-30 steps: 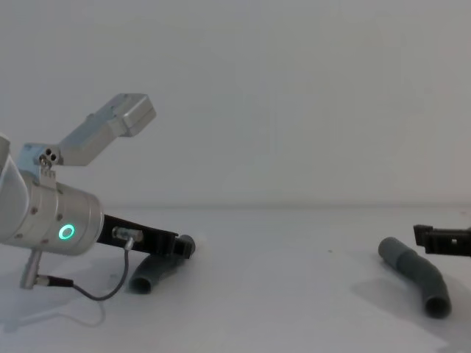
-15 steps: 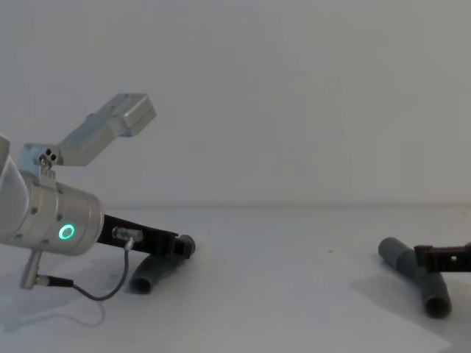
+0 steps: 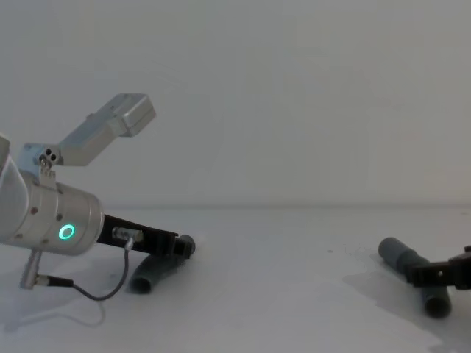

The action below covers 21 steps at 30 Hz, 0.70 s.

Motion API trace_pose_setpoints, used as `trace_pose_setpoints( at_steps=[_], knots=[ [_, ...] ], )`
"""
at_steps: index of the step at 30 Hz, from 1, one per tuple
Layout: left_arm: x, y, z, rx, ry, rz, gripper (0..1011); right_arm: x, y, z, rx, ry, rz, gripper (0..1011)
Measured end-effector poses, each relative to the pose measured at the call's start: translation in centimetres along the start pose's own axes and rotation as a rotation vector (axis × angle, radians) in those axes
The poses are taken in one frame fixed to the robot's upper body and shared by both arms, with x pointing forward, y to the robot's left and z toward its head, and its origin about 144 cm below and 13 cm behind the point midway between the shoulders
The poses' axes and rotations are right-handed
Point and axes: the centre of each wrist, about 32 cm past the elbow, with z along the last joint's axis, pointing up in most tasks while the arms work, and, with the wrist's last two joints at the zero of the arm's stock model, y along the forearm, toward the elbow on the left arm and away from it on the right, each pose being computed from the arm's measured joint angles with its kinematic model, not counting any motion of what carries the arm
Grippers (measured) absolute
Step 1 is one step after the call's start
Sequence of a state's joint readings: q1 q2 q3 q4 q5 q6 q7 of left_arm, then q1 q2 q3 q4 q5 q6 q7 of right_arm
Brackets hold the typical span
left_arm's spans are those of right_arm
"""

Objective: Use both hands to pick up one end of the pipe from the table, align the ends, and insert them.

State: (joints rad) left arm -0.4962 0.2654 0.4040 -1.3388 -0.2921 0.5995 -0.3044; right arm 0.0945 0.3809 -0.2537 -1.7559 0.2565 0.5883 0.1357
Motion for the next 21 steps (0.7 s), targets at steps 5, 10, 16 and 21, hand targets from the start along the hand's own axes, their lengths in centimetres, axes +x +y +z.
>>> trace_pose_setpoints(
  at_steps=[5,10,16,21],
  knots=[
    [0.0,0.0,0.0,0.0,0.0,0.0,332,-0.3,0.7,0.2,-0.019,0.01,-0.003,1000],
    [0.0,0.0,0.0,0.0,0.0,0.0,332,-0.5,1.2,0.6,-0.028,0.018,-0.008,1000],
    [0.0,0.0,0.0,0.0,0.0,0.0,332,-0.7,1.9,1.0,-0.039,0.03,-0.016,1000],
    [0.0,0.0,0.0,0.0,0.0,0.0,332,-0.8,2.3,1.3,-0.048,0.039,-0.025,1000]
  ],
)
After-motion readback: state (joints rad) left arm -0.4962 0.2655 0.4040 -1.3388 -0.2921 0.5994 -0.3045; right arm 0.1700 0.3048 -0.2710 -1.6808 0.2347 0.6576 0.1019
